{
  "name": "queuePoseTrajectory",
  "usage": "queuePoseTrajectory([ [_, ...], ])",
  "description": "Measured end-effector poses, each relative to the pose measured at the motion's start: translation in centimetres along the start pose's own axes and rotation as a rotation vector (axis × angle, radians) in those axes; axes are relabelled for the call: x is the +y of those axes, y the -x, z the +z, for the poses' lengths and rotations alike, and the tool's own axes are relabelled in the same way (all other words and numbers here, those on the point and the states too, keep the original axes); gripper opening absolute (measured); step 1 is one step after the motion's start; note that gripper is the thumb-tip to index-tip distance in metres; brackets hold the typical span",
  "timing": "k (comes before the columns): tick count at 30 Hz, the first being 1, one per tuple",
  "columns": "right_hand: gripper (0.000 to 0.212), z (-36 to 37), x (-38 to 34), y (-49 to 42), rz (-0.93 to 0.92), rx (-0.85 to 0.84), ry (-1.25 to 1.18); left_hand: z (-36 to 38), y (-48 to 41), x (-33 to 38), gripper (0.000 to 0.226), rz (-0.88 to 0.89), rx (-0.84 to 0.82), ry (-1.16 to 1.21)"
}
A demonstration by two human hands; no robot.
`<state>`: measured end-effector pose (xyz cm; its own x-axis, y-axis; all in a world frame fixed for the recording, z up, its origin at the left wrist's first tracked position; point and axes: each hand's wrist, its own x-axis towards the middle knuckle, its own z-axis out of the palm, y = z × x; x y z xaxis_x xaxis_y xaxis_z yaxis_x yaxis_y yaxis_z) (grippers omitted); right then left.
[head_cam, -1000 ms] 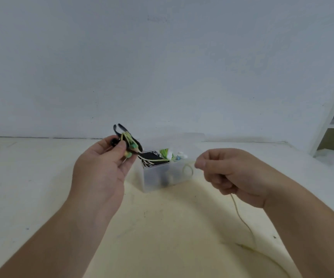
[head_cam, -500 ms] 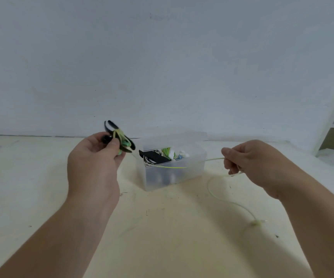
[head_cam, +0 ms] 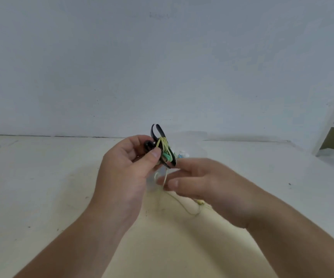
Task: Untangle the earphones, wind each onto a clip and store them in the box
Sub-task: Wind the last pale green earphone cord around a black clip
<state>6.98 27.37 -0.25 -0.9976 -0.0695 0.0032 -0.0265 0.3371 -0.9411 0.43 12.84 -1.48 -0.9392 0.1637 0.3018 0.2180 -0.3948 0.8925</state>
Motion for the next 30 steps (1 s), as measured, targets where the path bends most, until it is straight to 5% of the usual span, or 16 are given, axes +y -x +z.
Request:
queuePoseTrajectory([
  [6,0.017,1.1,0.6,-0.3,0.048,-0.047,-0.188,-0.1,-0.1,0.1,0.017,-0.008,0.024,-0.002],
  [19,0.032,-0.7,0.3,0.1,0.039,0.052,0.004,-0.7,-0.5,-0.3,0.013,0.0,-0.024,-0.126],
  [30,0.025,-0.7,-0.2,0.6,-0.104,-0.08,0.206,-0.7,-0.3,-0.9,0.024,0.113,-0.093,-0.38],
])
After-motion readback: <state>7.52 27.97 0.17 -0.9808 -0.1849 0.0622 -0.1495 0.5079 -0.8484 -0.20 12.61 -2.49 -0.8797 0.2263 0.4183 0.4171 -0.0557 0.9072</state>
